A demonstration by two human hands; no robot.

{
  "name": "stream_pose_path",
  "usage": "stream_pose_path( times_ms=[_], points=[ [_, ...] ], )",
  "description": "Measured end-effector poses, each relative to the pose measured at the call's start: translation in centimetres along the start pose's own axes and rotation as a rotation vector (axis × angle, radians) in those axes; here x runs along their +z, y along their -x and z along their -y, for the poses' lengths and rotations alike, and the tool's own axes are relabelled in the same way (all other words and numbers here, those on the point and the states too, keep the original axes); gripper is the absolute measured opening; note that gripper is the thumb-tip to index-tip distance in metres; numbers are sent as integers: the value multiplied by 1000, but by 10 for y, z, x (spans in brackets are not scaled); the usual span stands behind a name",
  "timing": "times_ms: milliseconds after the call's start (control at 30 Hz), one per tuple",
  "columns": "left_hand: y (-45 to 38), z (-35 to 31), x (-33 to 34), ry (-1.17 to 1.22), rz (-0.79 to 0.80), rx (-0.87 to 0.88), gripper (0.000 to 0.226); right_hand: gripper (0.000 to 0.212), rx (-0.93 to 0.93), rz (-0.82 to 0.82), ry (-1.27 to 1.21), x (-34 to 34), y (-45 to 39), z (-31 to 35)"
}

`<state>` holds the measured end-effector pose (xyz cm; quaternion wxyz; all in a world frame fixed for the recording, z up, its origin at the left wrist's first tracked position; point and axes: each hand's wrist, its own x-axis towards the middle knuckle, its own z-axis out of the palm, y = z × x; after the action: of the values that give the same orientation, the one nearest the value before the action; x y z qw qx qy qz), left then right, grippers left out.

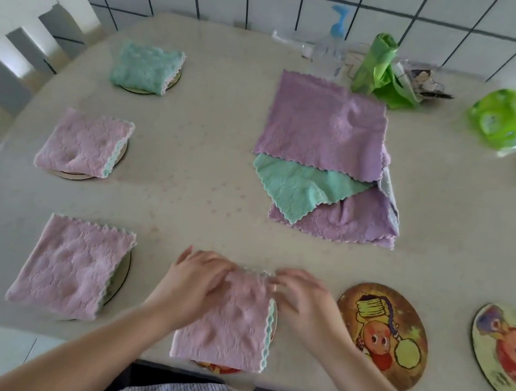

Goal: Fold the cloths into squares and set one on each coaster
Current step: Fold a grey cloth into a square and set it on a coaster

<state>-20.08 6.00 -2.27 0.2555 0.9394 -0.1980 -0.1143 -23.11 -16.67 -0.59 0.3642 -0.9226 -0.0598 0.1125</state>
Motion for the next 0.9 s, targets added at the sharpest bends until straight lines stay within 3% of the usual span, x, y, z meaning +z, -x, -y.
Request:
stream_pose_path(
  times_ms=[100,267,467,600,733,900],
  points=[
    [-52,-14,-9,60,-71,-3,32,22,54,-142,15,-42,-30,-25],
    [-141,-40,-13,-10,-90,-20,31,25,92,-214,169,-108,-79,-67],
    [-212,-57,-1,-301,69,-130,49,36,-86,-77,492,-137,-135,-105],
    [-237,-53,4,-391,88,-184,51,37,-131,42,630,-142,-165,-129],
    [-247,-46,5,-427,65,-168,52,36,-153,8,593,-147,-176,-146],
    [-258,-41,-8,-334,-87,-205,44,37,-197,-109,469,-170,-185,-148]
  ],
)
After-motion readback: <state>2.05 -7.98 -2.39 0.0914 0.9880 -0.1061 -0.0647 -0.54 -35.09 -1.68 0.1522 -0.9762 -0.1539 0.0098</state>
